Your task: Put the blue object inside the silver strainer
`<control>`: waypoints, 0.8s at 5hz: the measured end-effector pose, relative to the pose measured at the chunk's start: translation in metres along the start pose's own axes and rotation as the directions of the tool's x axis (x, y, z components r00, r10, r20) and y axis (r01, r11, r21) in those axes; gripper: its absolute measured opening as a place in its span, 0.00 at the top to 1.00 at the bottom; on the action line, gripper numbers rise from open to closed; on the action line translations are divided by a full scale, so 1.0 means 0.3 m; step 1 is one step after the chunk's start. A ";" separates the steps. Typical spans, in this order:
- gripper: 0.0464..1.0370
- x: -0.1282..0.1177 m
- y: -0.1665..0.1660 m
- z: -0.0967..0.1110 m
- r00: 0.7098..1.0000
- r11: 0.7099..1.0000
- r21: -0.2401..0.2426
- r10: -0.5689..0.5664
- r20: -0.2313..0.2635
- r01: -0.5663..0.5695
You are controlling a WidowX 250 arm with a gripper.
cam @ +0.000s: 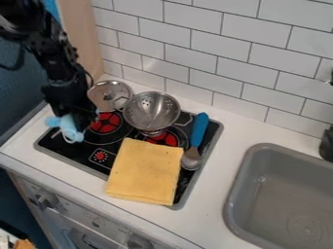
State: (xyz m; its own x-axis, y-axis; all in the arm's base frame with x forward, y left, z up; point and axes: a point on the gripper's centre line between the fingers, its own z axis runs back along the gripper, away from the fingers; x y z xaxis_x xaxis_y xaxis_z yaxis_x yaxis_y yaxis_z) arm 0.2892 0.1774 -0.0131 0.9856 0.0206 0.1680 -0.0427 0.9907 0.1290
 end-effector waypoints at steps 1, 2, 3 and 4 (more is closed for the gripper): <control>0.55 -0.001 0.015 0.090 0.997 0.998 0.052 0.044 0.056 -0.047; 0.55 0.011 0.005 0.145 0.994 0.997 0.036 0.072 0.081 -0.075; 0.55 0.070 -0.056 0.172 0.995 0.999 -0.006 0.039 0.088 -0.039; 0.55 0.147 -0.132 0.174 0.997 1.000 -0.023 0.007 0.073 -0.006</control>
State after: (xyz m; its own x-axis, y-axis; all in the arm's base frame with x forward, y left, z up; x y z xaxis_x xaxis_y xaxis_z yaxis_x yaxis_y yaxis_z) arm 0.3257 0.1322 0.0402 0.9708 0.0180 0.2394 -0.0444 0.9934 0.1055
